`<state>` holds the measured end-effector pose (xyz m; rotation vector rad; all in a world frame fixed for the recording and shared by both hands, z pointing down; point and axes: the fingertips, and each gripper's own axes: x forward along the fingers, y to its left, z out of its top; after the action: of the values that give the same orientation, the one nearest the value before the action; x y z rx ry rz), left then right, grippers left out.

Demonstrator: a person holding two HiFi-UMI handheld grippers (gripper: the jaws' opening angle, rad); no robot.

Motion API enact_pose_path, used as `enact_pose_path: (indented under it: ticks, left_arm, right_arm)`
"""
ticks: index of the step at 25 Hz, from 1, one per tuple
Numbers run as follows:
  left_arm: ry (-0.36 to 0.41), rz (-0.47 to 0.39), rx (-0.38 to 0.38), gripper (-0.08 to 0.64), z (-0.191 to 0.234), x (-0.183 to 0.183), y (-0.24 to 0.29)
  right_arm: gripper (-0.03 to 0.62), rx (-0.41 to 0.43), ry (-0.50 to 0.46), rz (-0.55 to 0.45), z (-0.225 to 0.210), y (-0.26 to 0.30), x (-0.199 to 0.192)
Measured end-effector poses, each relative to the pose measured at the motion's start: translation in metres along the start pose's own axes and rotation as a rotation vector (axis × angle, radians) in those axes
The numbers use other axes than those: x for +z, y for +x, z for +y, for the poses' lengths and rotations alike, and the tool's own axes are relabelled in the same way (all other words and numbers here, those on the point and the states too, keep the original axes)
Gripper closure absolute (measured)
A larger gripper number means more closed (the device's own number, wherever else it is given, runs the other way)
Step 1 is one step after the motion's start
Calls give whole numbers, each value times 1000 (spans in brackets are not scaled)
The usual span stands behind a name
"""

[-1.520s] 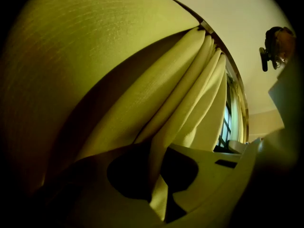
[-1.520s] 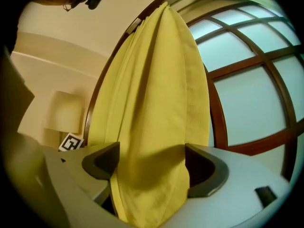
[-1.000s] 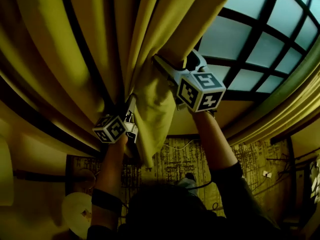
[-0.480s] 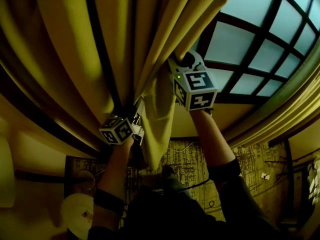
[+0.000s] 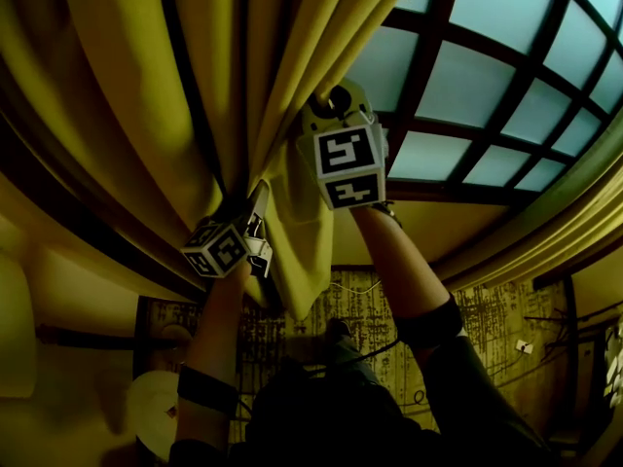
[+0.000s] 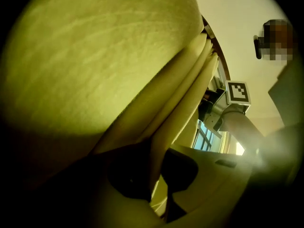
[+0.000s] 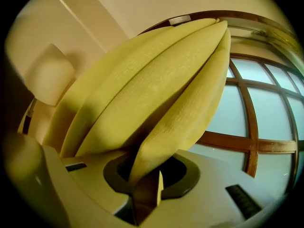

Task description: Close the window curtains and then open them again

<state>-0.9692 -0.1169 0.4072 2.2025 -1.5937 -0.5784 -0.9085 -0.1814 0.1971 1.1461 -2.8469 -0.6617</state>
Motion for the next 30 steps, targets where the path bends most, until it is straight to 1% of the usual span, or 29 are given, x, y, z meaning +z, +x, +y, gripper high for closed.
enact_pose_path:
  ticks: [4, 7, 12, 17, 21, 23, 25, 27, 30]
  left_arm:
    - [-9, -22, 34, 538, 22, 17, -17]
    - [-29, -46, 79, 540, 45, 28, -37]
    - [-48, -88, 167, 540, 88, 44, -81]
    - [-55, -149, 258, 541, 128, 72, -130]
    - [-53, -206, 301, 541, 150, 100, -160]
    - [-70, -244, 324, 541, 160, 115, -176]
    - [-103, -278, 349, 541, 170, 121, -193]
    - [-135, -298, 378, 541, 180, 120, -208]
    - [-156, -316, 427, 541, 194, 117, -228]
  right_arm:
    - [528, 41, -48, -10, 29, 18, 11]
    - [528, 88, -78, -15, 60, 33, 19]
    - [528, 194, -112, -38, 129, 60, 28]
    - [528, 272, -124, -70, 196, 89, 47]
    - [528, 292, -151, -103, 232, 109, 69]
    - [528, 317, -174, -118, 252, 116, 81]
    - [528, 354, -215, -125, 276, 120, 89]
    - [528, 398, -259, -126, 300, 122, 91]
    - [528, 454, -303, -132, 333, 128, 93]
